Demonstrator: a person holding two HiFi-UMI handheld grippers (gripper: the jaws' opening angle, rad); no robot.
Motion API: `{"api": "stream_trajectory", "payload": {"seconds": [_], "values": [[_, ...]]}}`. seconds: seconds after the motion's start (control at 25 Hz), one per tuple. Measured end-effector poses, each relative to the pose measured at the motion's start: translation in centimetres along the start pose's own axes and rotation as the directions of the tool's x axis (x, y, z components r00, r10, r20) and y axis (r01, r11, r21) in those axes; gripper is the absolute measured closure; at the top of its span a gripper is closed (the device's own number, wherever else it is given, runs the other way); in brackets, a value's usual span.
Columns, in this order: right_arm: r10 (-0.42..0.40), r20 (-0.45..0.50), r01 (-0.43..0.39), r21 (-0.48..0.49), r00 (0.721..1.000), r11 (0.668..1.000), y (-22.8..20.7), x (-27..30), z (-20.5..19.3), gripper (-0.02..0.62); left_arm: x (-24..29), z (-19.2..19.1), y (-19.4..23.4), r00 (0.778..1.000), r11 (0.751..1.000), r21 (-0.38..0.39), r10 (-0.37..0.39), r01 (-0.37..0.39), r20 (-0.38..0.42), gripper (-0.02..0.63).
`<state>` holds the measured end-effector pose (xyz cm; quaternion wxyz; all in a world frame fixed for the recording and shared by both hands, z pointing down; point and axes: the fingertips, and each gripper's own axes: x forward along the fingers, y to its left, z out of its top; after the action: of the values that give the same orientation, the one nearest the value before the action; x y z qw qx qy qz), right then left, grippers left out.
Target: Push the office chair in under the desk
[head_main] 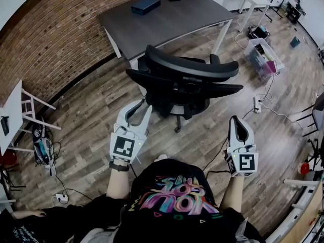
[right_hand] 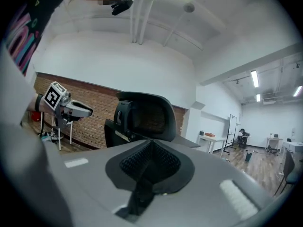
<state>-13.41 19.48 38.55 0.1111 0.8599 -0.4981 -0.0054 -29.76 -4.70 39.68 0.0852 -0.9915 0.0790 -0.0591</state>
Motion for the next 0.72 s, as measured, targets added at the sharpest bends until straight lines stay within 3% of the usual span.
{"api": "stream_trajectory", "payload": {"seconds": [0.2, 0.44, 0.56, 0.72], "values": [[0.009, 0.018, -0.009, 0.009, 1.000, 1.000, -0.7, 1.4, 0.1, 0.548, 1.1, 0.2, 1.0, 1.000, 1.000, 0.019, 0.008, -0.008, 0.000, 0.489], [0.060, -0.018, -0.061, -0.094, 0.998, 0.994, -1.8, 3.0, 0.2, 0.486, 2.4, -0.2, 2.3, 1.000, 0.997, 0.075, 0.002, 0.000, -0.017, 0.426], [0.082, -0.040, -0.086, -0.133, 0.996, 0.987, -2.9, 3.7, 0.0, 0.440, 3.4, -0.5, 3.0, 0.999, 0.988, 0.153, -0.016, 0.023, -0.047, 0.409], [0.118, -0.066, -0.127, -0.172, 0.991, 0.977, -3.9, 4.7, -0.2, 0.386, 4.8, -1.6, 3.8, 0.991, 0.957, 0.279, -0.053, 0.086, -0.124, 0.334]]}}
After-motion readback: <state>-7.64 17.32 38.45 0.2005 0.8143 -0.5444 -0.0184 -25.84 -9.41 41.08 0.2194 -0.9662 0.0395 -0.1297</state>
